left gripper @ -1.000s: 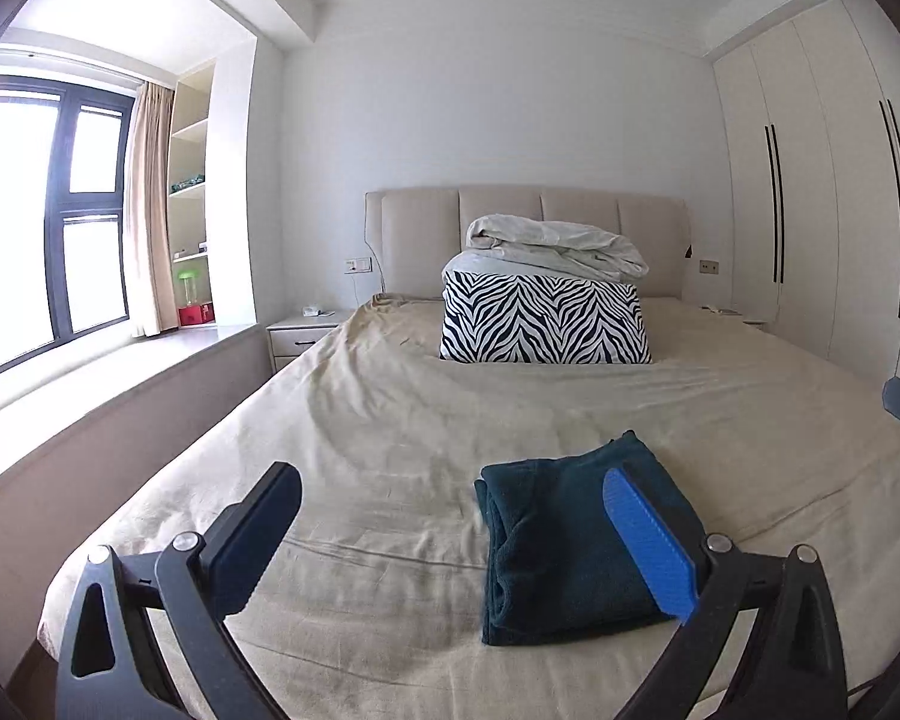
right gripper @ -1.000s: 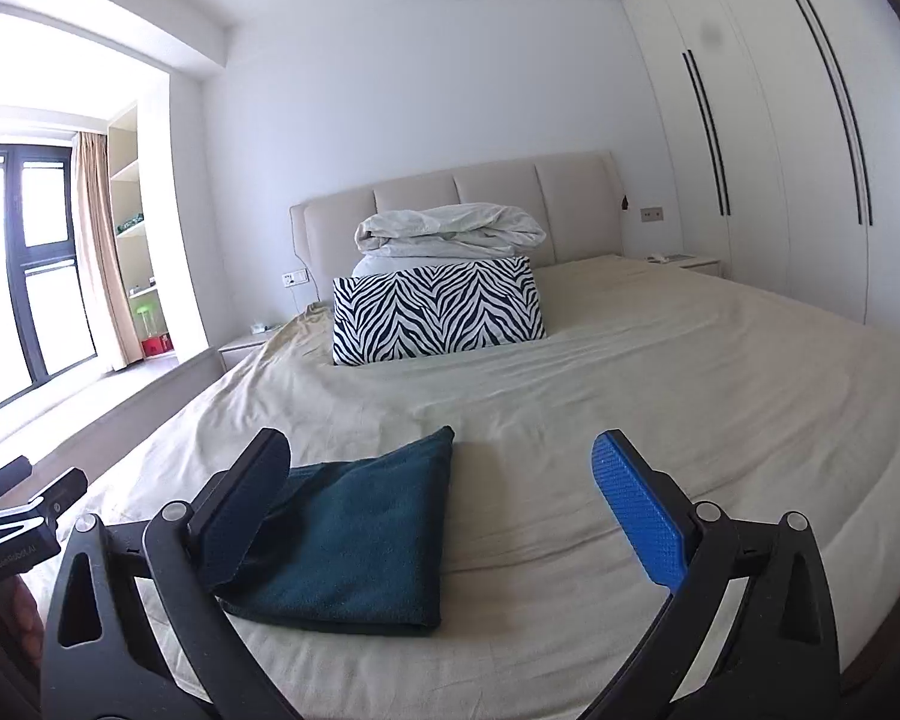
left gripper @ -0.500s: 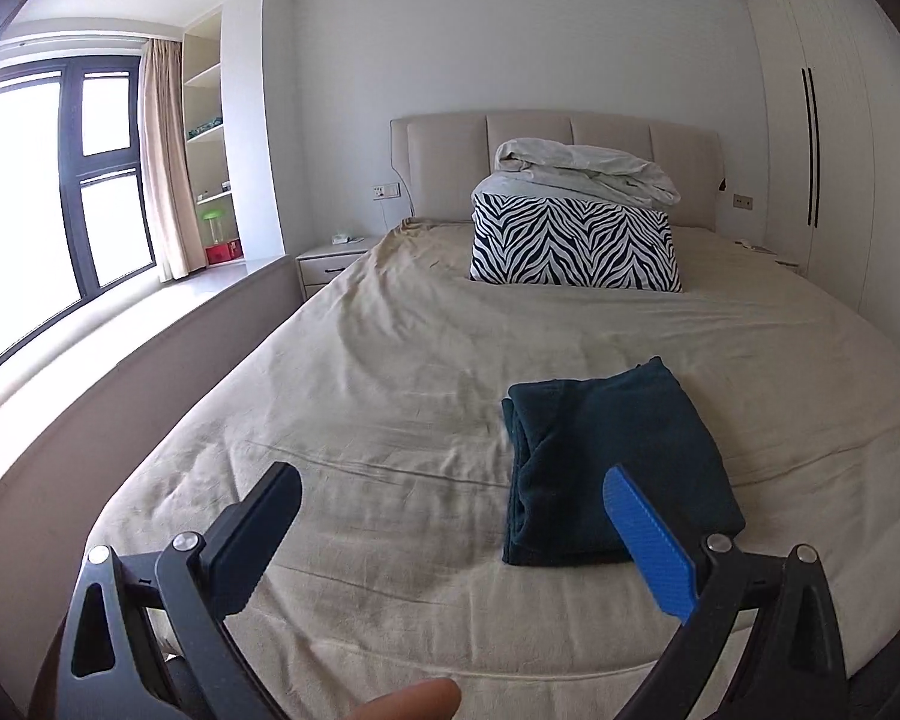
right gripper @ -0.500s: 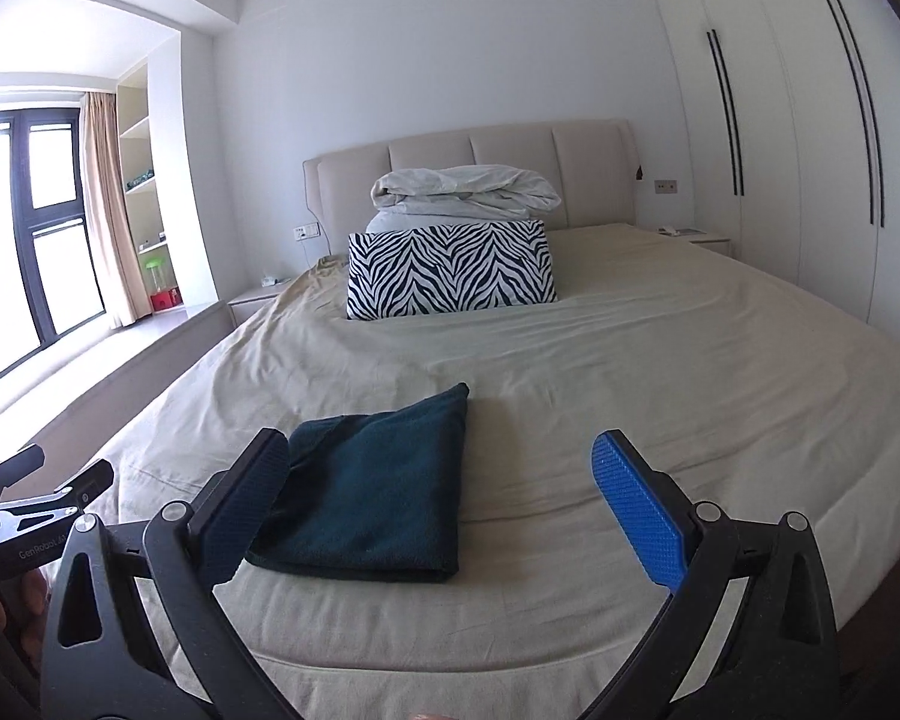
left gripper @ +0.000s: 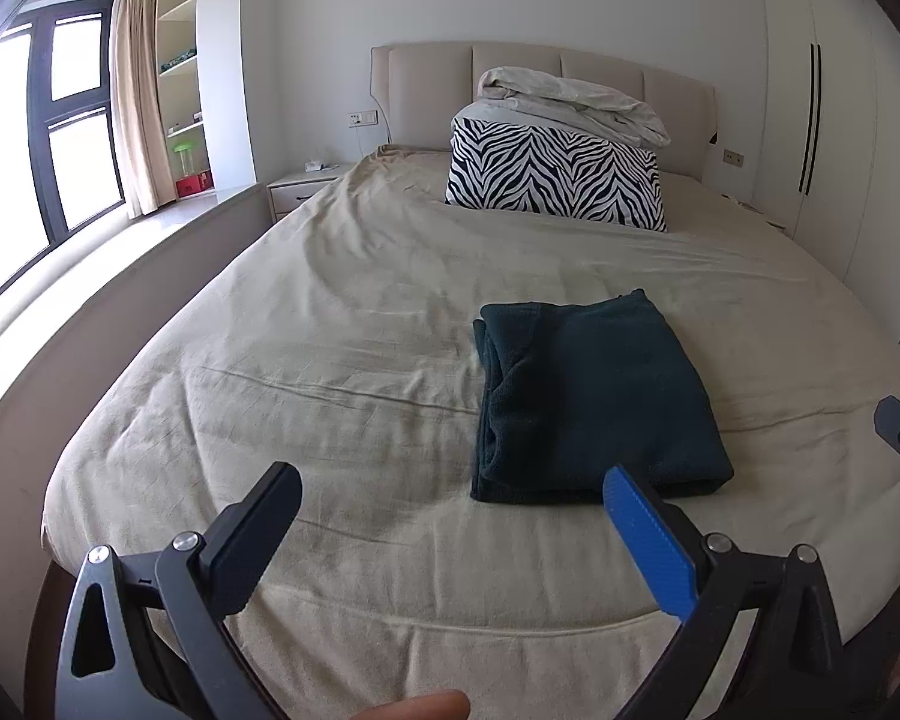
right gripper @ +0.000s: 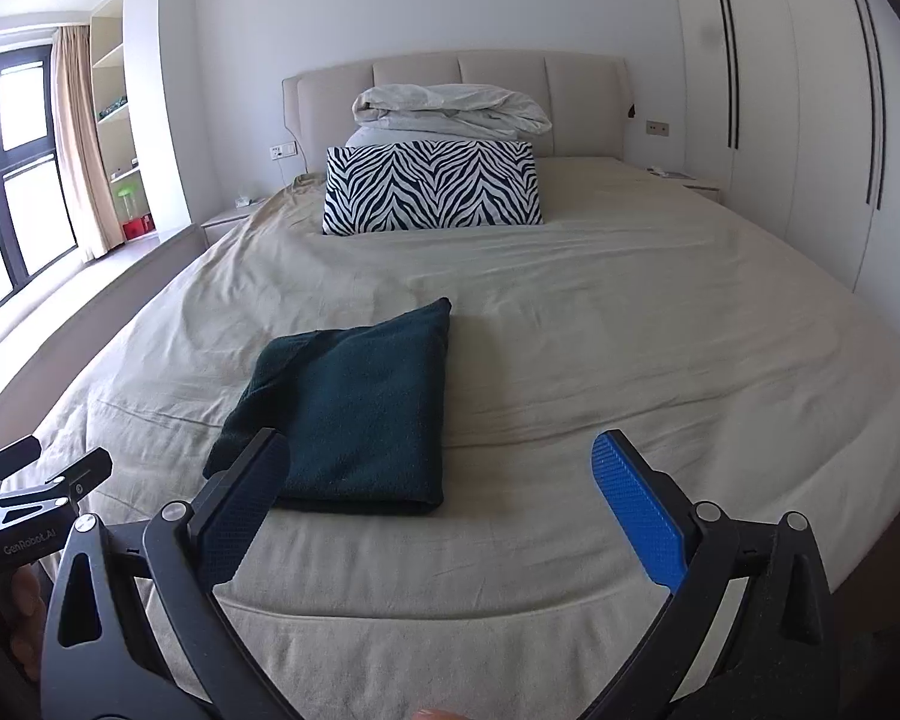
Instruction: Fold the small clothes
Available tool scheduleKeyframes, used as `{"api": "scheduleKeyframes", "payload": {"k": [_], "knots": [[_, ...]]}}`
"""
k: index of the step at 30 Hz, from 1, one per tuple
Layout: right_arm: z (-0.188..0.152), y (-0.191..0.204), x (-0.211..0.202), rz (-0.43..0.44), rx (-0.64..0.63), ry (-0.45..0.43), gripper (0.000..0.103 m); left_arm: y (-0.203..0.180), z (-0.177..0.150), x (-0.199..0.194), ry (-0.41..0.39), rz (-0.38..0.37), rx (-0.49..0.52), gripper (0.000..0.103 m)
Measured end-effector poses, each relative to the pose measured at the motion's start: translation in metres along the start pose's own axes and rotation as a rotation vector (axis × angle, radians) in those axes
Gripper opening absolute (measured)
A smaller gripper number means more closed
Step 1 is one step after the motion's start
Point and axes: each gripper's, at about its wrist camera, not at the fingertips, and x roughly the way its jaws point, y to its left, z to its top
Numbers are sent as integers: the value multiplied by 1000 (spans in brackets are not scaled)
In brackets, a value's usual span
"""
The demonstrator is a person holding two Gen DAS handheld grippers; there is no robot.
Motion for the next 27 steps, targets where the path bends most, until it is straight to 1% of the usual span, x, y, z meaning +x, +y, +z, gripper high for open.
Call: {"api": "scheduleKeyframes", "payload": {"k": [4, 12, 27], "knots": [[-4, 4, 10, -11, -27, 23, 103, 1, -2, 4, 21, -1, -7, 103], [-8, 0, 24, -21, -17, 62, 103, 1, -4, 9, 40, -6, -7, 103], [-13, 6, 34, -22, -36, 88, 103, -1, -7, 11, 48, -9, -4, 103]]}}
